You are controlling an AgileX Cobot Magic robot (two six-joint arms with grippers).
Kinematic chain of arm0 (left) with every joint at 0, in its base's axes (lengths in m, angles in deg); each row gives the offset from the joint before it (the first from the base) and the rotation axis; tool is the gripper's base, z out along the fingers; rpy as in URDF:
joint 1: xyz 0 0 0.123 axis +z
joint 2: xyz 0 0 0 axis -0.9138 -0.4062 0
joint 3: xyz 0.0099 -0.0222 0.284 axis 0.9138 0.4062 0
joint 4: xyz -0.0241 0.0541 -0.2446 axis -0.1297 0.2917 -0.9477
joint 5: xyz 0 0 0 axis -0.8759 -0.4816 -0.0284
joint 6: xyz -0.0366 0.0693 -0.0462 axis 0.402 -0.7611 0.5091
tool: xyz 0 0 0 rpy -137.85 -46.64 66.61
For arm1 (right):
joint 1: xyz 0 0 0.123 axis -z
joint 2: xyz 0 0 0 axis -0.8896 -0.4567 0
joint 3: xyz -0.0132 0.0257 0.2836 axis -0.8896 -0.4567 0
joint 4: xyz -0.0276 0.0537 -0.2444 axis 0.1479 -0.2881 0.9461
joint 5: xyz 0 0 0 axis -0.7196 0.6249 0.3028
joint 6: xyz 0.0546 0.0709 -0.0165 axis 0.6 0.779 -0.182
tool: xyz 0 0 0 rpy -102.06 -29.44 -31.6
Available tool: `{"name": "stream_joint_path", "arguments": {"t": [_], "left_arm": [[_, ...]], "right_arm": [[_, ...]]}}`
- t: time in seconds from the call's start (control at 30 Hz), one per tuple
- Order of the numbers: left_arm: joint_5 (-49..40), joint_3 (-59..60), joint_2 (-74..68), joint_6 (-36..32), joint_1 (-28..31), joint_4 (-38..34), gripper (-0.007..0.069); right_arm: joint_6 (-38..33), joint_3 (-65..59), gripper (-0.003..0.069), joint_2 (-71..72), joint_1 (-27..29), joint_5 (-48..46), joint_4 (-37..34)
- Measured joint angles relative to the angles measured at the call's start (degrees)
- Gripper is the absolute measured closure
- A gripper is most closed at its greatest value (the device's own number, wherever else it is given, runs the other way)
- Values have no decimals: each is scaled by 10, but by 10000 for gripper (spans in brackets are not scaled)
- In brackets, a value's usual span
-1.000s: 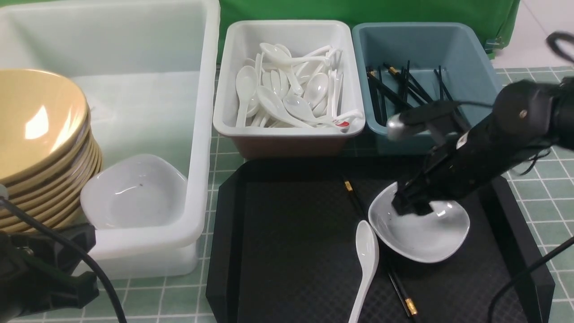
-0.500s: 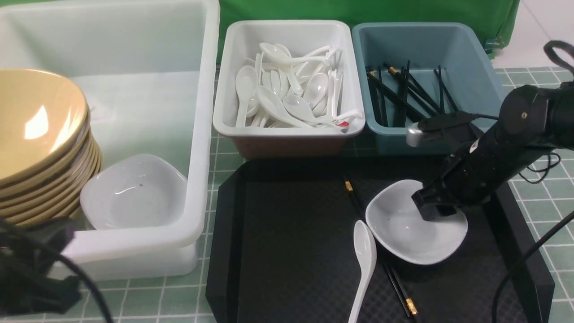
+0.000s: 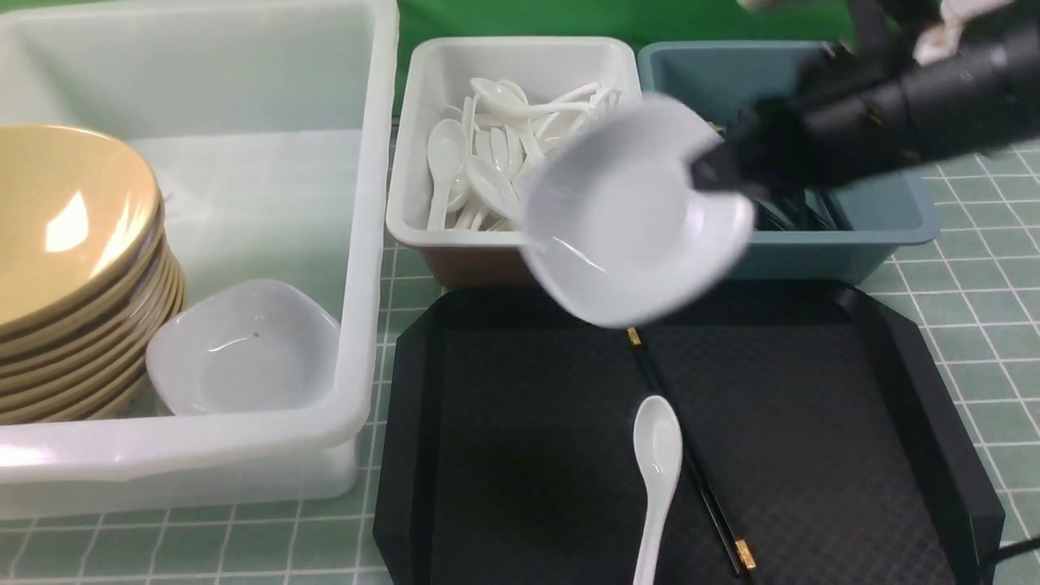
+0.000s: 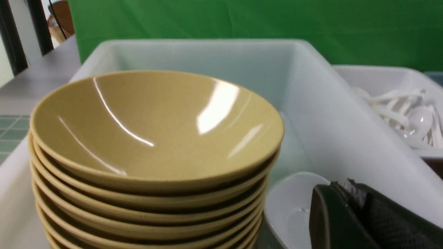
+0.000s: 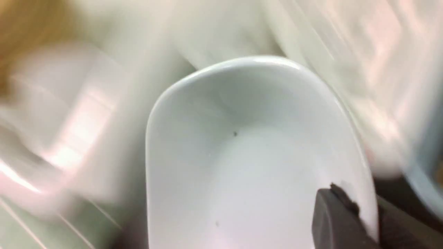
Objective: On blue table put chopsticks spoon bowls plates into blue grey white boxes.
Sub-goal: 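Place the white bowl into the white bin on top of the stacked bowls with the right gripper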
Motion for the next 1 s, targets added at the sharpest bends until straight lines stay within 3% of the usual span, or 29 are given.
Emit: {"name": "stream_joint_path", "arguments": {"t": [0.03, 0.07, 0.2, 0.33, 0.43, 0.73, 0.83, 1.0], "left_arm": [[5, 0, 1, 6, 0, 5, 620], [7, 0, 1, 7, 0, 6, 620], [11, 1, 1, 14, 0, 8, 620], [11, 1, 1, 17, 0, 8, 620], [11, 1, 1, 16, 0, 8, 620], [14, 18, 1, 23, 0, 7, 620], [18, 19, 1, 32, 0, 0, 620], [19, 19, 1, 33, 0, -9, 620]], "right_arm": [[-11, 7, 589, -7, -50, 59, -9], [-13, 8, 589, -8, -57, 67, -9], [-62, 30, 589, -96, -198, 239, -22], [-102, 66, 587, -198, -244, 288, -24], [-99, 114, 543, -260, -249, 292, -42], [-111, 151, 228, -311, -243, 243, -24], [-112, 152, 181, -290, -227, 205, -16], [-98, 153, 179, -242, -189, 160, -14]]}}
